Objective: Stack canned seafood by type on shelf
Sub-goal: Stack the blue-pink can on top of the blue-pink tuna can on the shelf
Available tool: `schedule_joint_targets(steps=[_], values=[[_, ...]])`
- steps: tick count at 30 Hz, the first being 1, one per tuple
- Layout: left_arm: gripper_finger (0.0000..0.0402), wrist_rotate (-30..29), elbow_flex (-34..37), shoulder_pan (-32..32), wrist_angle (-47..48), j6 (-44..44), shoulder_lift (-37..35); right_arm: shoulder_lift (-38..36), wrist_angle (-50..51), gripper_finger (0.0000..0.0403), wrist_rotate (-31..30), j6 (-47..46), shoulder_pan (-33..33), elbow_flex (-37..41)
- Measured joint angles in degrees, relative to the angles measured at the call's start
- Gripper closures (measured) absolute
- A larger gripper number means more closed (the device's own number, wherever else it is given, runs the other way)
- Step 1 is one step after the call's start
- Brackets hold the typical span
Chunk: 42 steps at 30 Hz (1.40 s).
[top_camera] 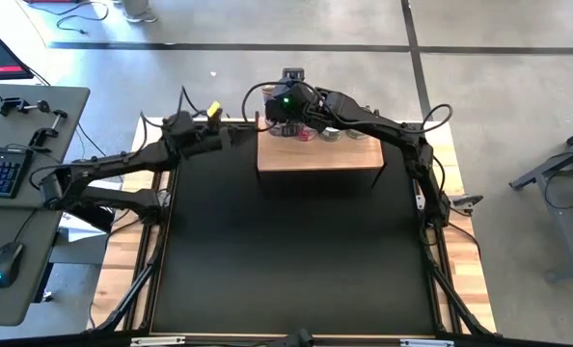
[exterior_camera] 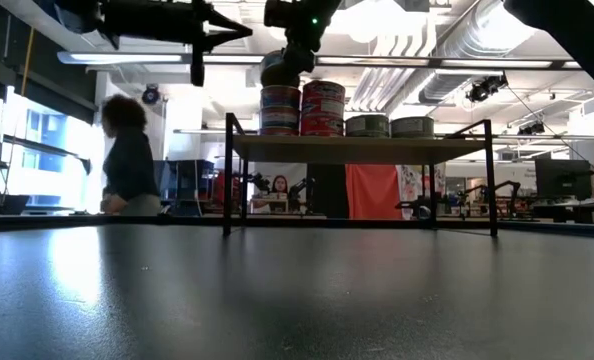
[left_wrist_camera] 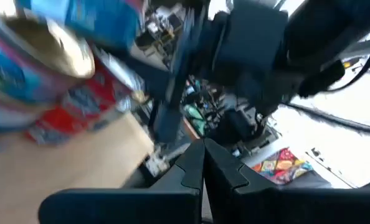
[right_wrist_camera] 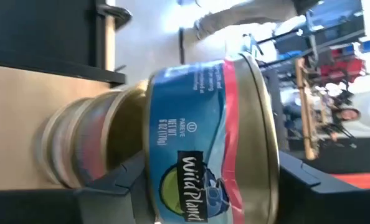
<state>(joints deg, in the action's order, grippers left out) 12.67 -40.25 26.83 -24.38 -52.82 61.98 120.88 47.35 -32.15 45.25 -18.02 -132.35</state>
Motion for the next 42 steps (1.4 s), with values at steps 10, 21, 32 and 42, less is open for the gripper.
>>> schedule_joint_targets(steps=[10, 21, 32, 42], values=[[0.0401, 2.1, -2.2, 4.5, 1.9, 1.5, 0.8, 0.0, 1.4, 0.0192, 3.8, 0.2, 0.0, 0.0], [0.0401, 0.7, -2.1, 4.7, -1.9, 0.6, 5.4, 0.0, 2.1, 0.0129, 4.9, 0.2, 0.0, 0.0], [0.0401, 4.3, -9.3, 8.0, 3.2, 3.9, 12.7, 0.0, 1.8, 0.0102, 4.6, 0.2, 0.0, 0.0], [0.0401, 5.0, -11.3, 8.2, 4.1, 5.4, 15.9, -0.3, 5.6, 0.0102, 1.6, 0.8, 1.3, 0.0]])
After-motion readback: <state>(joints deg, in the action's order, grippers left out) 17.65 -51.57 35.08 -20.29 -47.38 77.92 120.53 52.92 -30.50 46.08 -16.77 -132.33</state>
